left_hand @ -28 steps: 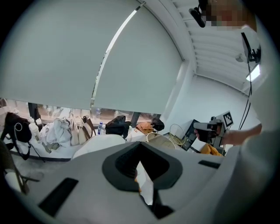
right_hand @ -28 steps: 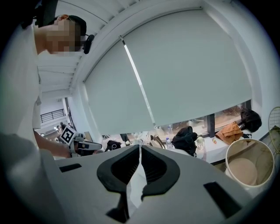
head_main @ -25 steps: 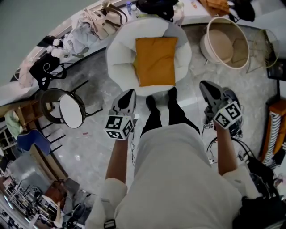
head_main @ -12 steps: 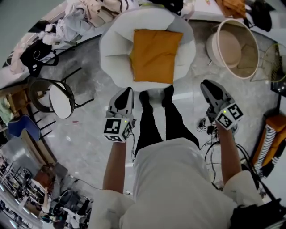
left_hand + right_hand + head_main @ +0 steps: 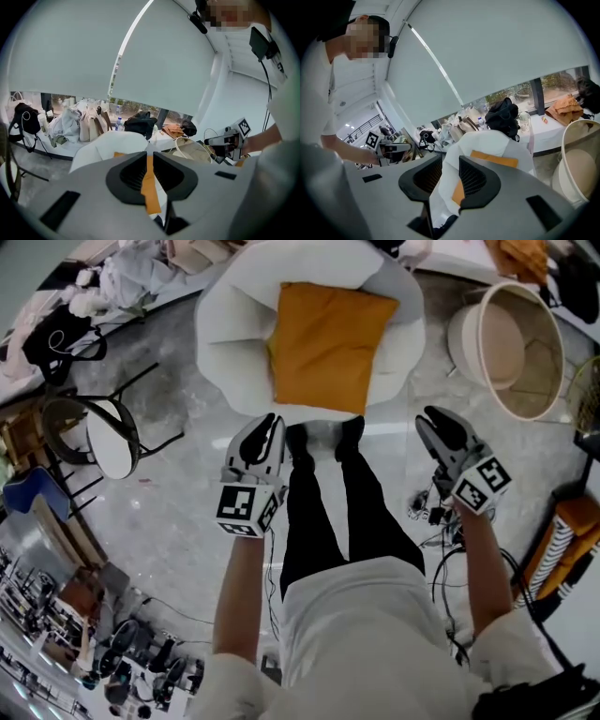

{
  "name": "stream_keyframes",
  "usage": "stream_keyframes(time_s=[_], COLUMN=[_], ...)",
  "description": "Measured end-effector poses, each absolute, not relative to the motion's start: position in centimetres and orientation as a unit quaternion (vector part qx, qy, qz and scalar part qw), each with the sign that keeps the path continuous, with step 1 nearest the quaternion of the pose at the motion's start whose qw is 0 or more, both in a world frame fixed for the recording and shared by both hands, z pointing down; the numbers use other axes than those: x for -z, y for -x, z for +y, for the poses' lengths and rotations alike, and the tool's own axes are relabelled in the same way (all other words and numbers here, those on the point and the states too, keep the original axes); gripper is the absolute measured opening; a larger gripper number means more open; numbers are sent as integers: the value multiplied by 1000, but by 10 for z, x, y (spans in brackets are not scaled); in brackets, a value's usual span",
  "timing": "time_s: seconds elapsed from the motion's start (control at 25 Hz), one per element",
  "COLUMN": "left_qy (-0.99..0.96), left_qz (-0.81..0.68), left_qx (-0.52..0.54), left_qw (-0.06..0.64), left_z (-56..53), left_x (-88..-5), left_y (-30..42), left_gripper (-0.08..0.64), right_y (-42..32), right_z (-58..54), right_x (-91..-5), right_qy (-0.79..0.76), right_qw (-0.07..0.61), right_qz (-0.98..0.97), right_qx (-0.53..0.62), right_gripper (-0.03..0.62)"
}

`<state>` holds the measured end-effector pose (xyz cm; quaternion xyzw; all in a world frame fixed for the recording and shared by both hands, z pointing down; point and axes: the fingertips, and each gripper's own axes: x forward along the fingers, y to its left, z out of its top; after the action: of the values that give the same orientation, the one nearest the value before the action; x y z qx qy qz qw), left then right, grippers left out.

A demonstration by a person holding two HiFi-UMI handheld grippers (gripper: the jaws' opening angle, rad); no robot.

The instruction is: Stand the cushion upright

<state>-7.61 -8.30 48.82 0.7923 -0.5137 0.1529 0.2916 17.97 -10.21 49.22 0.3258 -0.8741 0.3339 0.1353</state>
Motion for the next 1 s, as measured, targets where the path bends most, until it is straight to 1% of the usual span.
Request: stream_keyframes(time_s=[0.28,0.76,1.0], left_qy=[-785,-761,-752], left_qz=[-510,-492,-493], left_qx=[-167,-226,-239], left_qw=[309,357,366], left_z=[-97,-105,-120], left_x=[-548,-700,-751], left_y=[72,81,91], left_gripper=[78,160,191], right_y=[-175,-167,-159], right_z=[-115,-126,-136], right_x=[-560,-702,-767], right_qy=[-312,-304,-299], right_qw=[160,202,219], right_qz=[-868,-843,-836], right_qx=[-351,-395,-404], right_gripper=[138,172,189])
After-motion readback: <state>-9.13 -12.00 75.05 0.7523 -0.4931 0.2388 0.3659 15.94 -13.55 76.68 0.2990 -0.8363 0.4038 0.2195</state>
